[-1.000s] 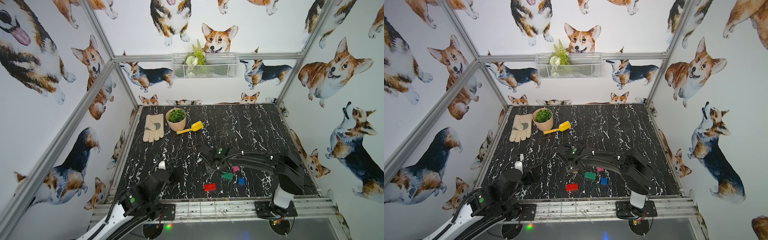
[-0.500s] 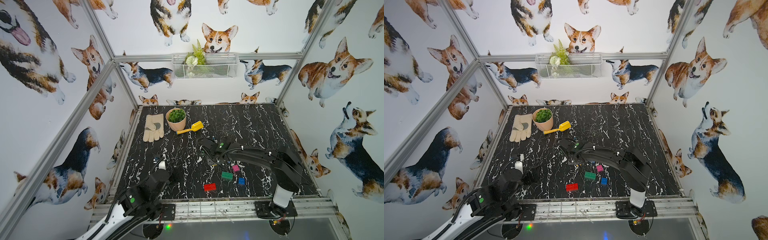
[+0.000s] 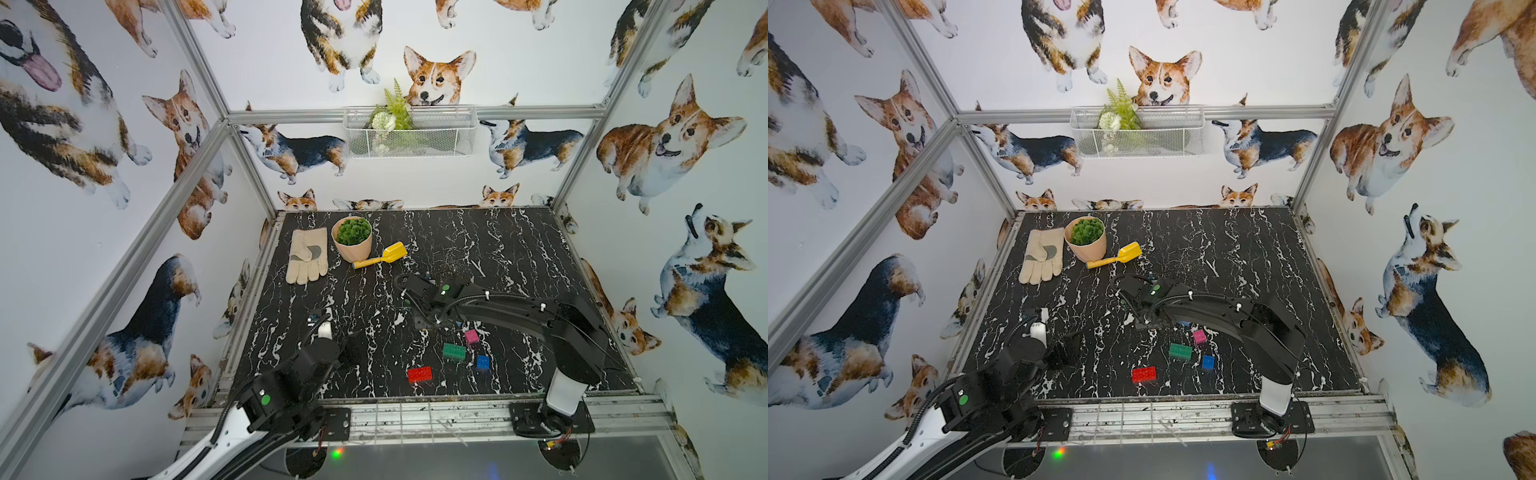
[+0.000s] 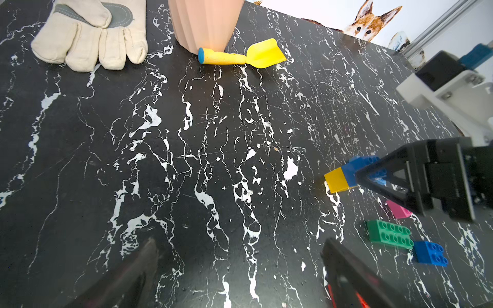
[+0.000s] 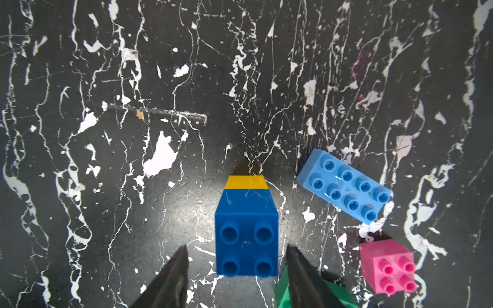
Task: Assemble a spoon with lego
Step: Assemble the lego brick with the lego brick, then pick up the lego brick from the center of the board.
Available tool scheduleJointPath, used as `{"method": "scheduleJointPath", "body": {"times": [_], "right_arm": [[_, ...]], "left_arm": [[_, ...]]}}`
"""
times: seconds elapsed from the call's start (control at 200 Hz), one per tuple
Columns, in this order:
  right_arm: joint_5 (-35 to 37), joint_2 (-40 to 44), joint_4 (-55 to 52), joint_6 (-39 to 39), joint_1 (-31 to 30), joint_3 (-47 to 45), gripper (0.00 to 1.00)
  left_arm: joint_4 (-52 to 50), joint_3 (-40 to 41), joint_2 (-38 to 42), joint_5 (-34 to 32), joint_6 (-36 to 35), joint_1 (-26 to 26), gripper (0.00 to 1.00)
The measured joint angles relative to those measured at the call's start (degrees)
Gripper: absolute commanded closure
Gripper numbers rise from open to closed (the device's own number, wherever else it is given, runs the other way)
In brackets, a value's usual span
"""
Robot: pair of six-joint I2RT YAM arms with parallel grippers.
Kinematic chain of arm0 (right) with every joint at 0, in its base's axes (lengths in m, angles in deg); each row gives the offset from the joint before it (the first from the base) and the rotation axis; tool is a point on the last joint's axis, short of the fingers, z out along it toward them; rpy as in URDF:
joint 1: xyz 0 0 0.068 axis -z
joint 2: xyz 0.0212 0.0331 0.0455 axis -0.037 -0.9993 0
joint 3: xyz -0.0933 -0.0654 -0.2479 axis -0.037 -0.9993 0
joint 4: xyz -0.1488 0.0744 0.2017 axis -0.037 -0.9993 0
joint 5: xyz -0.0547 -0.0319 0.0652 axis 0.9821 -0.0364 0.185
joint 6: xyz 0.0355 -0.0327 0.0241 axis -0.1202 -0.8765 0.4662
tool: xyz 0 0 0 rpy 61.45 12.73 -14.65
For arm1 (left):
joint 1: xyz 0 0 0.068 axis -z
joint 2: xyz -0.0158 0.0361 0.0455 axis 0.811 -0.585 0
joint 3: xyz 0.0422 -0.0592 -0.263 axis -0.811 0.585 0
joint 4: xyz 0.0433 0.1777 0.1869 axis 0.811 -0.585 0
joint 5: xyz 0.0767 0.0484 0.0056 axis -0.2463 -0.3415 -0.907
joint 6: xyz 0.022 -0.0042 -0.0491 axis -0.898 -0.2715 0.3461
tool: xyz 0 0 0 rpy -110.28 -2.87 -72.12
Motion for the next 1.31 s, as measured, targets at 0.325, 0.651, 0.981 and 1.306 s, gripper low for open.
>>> {"method": "scheduleJointPath", "body": {"times": [0.325, 0.651, 0.981, 1.306], "right_arm": [[-0.1, 8.6, 1.5, -0.6, -2.5, -4.0, 0.00], [-1.6, 20.2, 3.3, 1.2, -12.8, -15.8, 0.00], [0.2, 8.1, 4.3, 6.8, -19.2, -12.3, 0.00], [2.7, 2.1, 5.1, 10.2, -20.0, -10.2, 0.06]], "left_arm": [[0.1, 0.0, -1.4, 0.6, 0.0, 0.2, 0.00], [1.4, 0.0, -7.2, 3.8, 0.0, 0.2, 0.00], [0.7, -0.2, -3.7, 3.7, 0.7, 0.3, 0.00], [0.0, -0.3, -2.7, 3.1, 1.3, 1.4, 0.00]]}}
